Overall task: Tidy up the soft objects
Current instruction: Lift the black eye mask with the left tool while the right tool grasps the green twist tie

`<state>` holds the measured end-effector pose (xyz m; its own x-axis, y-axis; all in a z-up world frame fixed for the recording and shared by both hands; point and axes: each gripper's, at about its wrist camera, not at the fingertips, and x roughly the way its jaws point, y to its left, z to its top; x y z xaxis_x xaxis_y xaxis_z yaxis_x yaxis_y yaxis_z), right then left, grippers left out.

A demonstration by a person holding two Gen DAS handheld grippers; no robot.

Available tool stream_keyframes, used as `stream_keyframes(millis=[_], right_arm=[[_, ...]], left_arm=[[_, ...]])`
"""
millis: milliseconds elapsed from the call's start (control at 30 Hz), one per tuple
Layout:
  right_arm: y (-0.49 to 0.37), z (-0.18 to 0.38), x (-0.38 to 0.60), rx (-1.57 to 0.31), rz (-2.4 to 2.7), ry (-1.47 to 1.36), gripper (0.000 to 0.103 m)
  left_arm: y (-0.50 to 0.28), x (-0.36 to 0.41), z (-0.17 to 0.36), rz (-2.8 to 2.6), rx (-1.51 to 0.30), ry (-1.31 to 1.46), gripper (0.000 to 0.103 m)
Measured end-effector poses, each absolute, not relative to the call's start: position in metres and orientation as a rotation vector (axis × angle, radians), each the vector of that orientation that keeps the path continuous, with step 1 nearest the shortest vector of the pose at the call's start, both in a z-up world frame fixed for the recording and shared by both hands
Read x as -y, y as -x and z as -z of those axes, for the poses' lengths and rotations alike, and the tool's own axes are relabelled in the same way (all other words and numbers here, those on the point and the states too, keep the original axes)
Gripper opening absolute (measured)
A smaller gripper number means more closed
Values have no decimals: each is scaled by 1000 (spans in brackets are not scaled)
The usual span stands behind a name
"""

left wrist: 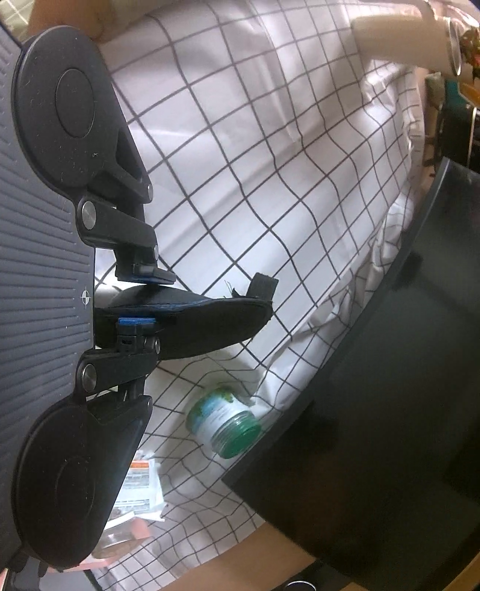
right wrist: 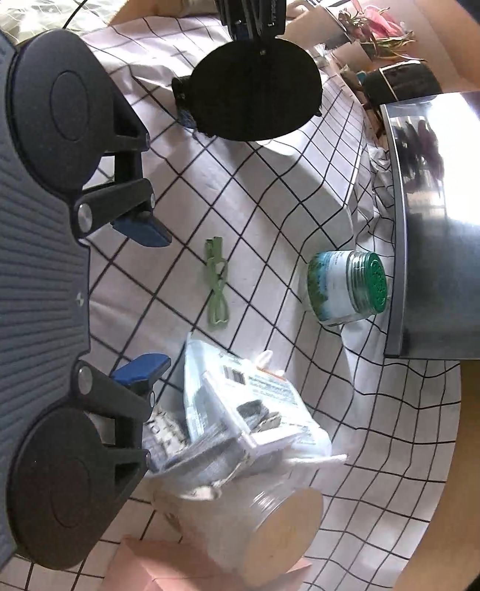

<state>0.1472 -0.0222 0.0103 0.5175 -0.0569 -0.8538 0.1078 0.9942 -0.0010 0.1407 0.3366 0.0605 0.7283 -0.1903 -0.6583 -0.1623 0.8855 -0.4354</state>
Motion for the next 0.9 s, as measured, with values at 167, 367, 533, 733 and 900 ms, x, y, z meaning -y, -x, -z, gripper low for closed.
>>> stream_keyframes(millis=[167,367,533,733,900], right_arm=[[-153,-6,9,-980,113,-23,74],[-177,6,-5,-996,88,14,75],[-200,8,-5,-1010,18,47,78],[-214,18,11,-1063,12,-34,78],[-213,22,5,-1052,4,-6,79]], left_arm=[[-140,-343,-54,35,-777,512,19],[-141,-355,-52,42,-790,528,19],[-140,-361,-54,57,-788,529,19],[-140,-360,-52,75,-788,545,19],[-141,-358,-47,78,-800,564,19]])
